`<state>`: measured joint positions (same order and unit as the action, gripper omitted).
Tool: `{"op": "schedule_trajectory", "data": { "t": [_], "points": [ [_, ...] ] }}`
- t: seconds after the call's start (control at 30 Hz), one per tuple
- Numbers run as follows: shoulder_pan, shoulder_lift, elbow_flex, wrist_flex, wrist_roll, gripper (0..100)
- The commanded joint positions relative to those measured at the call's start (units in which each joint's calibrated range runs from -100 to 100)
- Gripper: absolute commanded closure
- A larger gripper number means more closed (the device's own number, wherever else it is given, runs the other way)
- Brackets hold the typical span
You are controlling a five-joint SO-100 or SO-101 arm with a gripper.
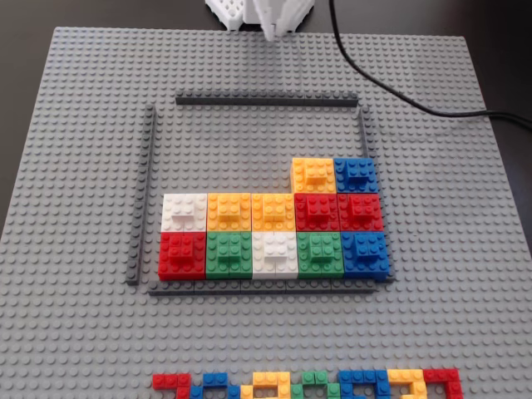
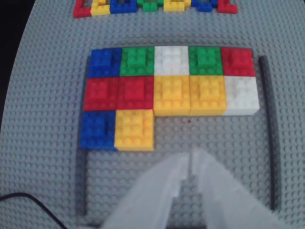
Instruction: Grab the cube and place it into the grid
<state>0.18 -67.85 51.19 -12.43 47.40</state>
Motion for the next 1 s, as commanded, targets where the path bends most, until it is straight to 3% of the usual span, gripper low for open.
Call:
{"op": "schedule_trajectory", "data": {
  "t": [0.0,0.3,0.97],
  "points": [
    [2.65,-10.99,8.94,-3.50,1.03,100],
    [5.16,-27.59,29.23,-8.53,1.47,100],
    [2.21,-32.06,48.72,-15.61,3.47,100]
  ]
}}
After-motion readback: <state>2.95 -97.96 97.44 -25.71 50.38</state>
